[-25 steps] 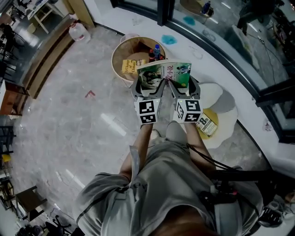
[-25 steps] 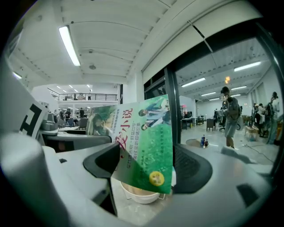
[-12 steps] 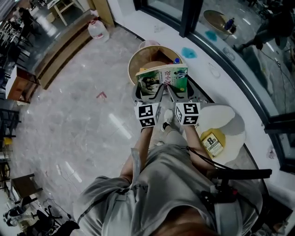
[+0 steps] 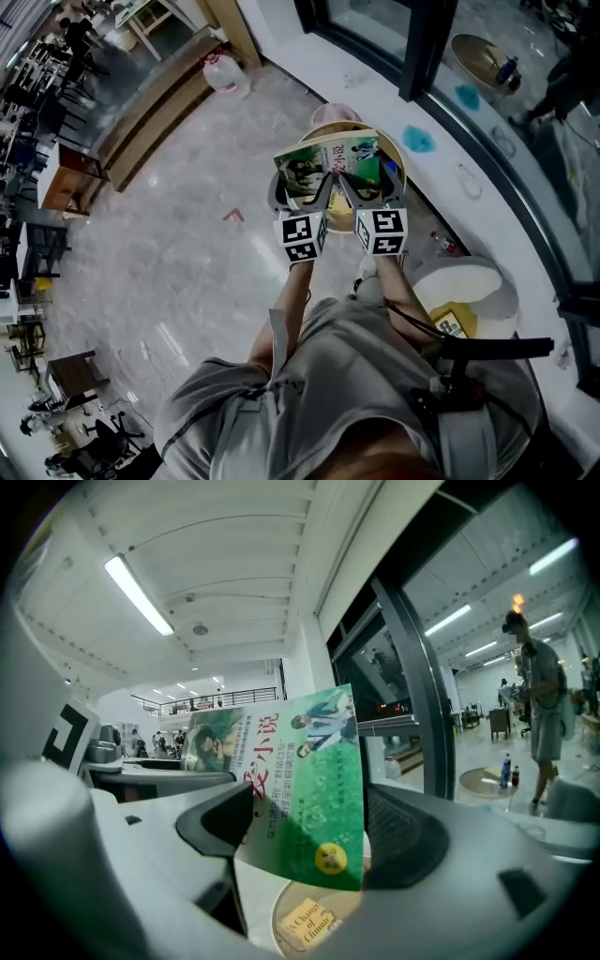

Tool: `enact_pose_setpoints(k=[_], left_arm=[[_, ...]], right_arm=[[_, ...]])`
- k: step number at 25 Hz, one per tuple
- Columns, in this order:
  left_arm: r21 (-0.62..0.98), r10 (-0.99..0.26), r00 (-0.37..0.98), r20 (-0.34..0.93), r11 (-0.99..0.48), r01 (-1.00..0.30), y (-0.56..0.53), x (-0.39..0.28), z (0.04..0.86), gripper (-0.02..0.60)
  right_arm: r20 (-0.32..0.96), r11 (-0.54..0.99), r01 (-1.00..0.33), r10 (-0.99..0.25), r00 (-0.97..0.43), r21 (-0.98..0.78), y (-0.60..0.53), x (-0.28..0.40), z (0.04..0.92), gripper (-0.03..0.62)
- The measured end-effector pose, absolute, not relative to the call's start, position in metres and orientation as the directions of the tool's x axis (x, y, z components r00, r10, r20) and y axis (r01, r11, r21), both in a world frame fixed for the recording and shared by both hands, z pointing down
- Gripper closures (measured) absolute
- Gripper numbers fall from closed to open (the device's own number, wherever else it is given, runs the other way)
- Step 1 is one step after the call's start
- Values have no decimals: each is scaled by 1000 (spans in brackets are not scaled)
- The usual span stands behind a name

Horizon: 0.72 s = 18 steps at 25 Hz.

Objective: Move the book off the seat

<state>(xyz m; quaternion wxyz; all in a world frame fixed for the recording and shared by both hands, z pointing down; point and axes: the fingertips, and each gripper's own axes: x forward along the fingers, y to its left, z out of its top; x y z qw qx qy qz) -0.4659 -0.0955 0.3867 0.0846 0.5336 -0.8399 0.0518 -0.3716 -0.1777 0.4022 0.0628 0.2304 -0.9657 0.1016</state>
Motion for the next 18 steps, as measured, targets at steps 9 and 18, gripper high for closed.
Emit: enact_pose_setpoints(k=[9, 18], left_arm=[[-12, -855, -450, 258, 463, -886, -126, -542, 403, 133], [77, -926, -299, 229, 323, -943, -174, -621, 409, 133]], right_arm=[[195, 878, -429, -392, -899, -214, -211, -450, 420, 236], [226, 821, -557, -524, -821, -123, -247, -515, 414, 237]])
